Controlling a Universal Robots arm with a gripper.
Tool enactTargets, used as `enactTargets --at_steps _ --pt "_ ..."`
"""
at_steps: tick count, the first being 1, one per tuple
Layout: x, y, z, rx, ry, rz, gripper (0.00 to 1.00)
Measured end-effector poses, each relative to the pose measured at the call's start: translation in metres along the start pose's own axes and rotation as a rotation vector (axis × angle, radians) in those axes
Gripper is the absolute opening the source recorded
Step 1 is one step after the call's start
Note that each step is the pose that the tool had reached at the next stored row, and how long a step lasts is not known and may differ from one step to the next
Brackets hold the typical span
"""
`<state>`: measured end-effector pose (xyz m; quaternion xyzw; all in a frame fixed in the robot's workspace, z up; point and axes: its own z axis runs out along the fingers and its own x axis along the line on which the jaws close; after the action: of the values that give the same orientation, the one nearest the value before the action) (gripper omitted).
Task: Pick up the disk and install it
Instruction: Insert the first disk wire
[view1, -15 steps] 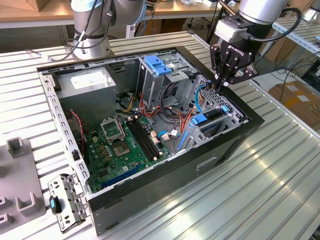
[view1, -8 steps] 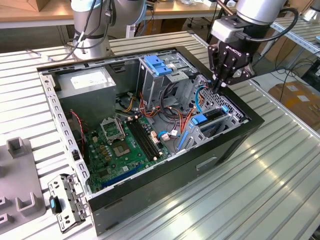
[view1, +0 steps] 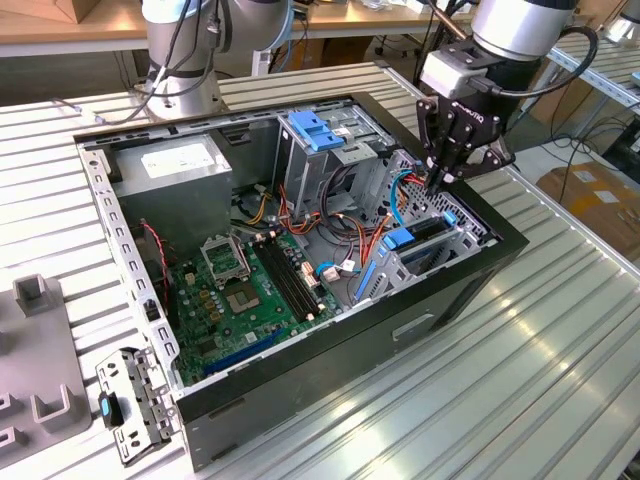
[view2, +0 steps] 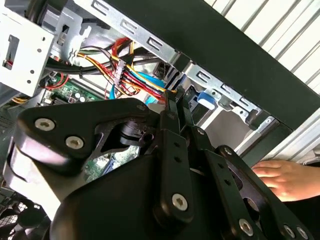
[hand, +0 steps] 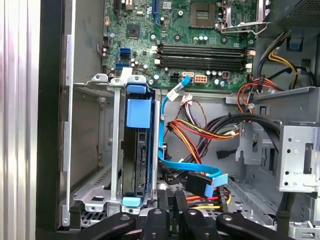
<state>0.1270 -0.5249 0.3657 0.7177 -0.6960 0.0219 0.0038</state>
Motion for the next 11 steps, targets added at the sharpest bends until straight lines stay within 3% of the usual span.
enactTargets --at_steps 4,6,10,11 --pt "0.0001 0.0061 0.0022 0.0154 0.0005 0.001 0.17" --pt "0.0037 0.0086 0.0032 0.0197 0.0007 0.001 0.17" --pt "0.0094 0.0107 0.0049 0.0212 0.0008 0.001 0.17" --pt "0.0139 0.0113 0.0061 0.0212 0.001 0.001 0.17"
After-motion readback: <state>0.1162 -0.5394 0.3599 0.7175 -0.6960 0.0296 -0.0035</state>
